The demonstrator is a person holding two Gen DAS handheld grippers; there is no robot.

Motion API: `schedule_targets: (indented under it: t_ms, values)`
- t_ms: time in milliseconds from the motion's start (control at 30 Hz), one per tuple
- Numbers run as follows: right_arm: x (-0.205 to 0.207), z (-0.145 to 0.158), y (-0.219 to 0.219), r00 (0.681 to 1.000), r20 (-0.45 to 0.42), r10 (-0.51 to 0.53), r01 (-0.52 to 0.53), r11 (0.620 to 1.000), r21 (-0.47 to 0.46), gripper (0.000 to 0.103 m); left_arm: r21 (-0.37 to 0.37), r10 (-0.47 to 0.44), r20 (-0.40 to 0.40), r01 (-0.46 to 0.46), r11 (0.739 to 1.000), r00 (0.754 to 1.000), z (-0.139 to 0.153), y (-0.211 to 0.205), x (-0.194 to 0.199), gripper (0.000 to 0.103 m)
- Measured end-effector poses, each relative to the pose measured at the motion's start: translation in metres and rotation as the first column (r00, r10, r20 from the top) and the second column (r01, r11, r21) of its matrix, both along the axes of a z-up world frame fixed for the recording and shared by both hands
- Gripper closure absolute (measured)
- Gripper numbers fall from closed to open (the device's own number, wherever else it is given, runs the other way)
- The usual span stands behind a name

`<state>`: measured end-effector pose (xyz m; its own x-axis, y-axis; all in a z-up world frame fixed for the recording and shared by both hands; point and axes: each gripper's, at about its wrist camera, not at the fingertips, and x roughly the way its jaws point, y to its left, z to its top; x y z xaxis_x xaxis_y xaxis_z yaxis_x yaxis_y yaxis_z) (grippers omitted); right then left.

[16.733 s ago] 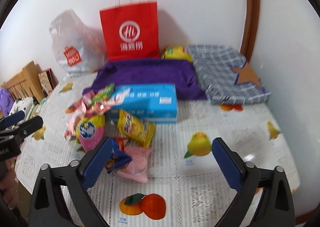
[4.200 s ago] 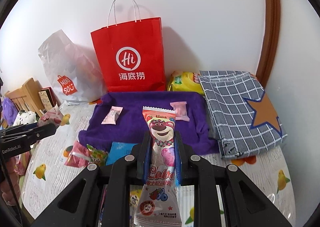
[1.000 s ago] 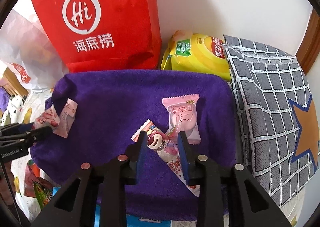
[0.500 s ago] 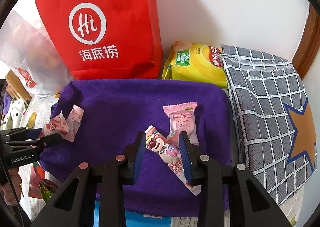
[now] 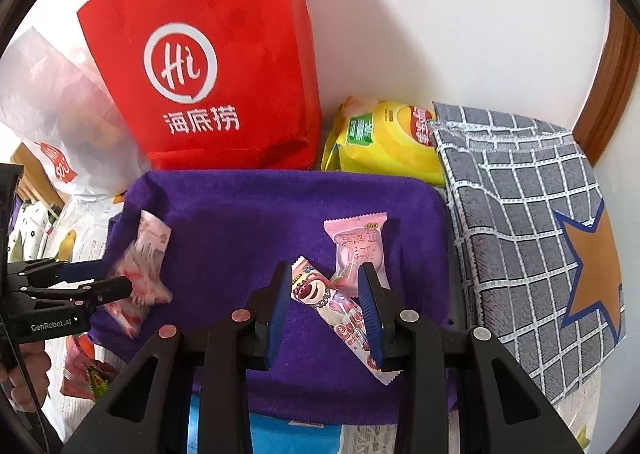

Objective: Organize snacks
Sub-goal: 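Open the left gripper to drop the red-and-white fruit packet onto the towel, then move both open grippers back from the towel to the snack pile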

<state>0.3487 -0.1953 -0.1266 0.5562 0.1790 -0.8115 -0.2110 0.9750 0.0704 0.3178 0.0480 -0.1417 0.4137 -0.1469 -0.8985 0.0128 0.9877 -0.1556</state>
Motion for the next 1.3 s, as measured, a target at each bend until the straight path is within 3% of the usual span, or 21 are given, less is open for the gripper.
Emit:
schedule_targets:
  t_ms: [233, 500, 667, 767, 933, 1033, 1300]
  values:
    - [-0.03, 0.015, -0.003, 0.999, 0.016, -0.036, 0.036, 0.999, -0.001, 0.061, -0.019, -0.005, 0.073, 0.006, 1.0, 0.997, 0.03, -0.004, -0.017, 0.042]
    - [-0.084, 0.054, -0.007, 0.994, 0.087, -0.068, 0.066, 0.998, 0.022, 0.043, -0.015, -0.006, 0.171, 0.009, 1.0, 0.985, 0.071, -0.005, -0.052, 0.042]
    - [-0.115, 0.072, -0.012, 0.982, 0.157, -0.101, 0.095, 0.995, 0.042, 0.026, -0.006, 0.003, 0.255, -0.001, 1.0, 0.967, 0.09, 0.0, -0.086, 0.042]
    - [-0.135, 0.076, -0.018, 0.975, 0.183, -0.124, 0.111, 0.991, 0.08, 0.026, 0.028, 0.005, 0.286, -0.014, 1.0, 0.958, 0.094, 0.004, -0.107, 0.042]
    - [-0.157, 0.075, -0.024, 0.98, 0.147, -0.133, 0.115, 0.986, 0.124, 0.026, 0.048, 0.008, 0.299, -0.023, 0.999, 0.954, 0.092, 0.01, -0.136, 0.042]
    - [-0.174, 0.076, -0.025, 0.97, 0.188, -0.157, 0.139, 0.985, 0.104, 0.026, 0.04, 0.021, 0.307, -0.035, 0.999, 0.951, 0.092, 0.015, -0.154, 0.042]
    - [-0.207, 0.076, -0.021, 0.974, 0.178, -0.138, 0.133, 0.99, 0.041, 0.025, 0.033, 0.04, 0.264, -0.051, 0.998, 0.964, 0.082, 0.017, -0.186, 0.042]
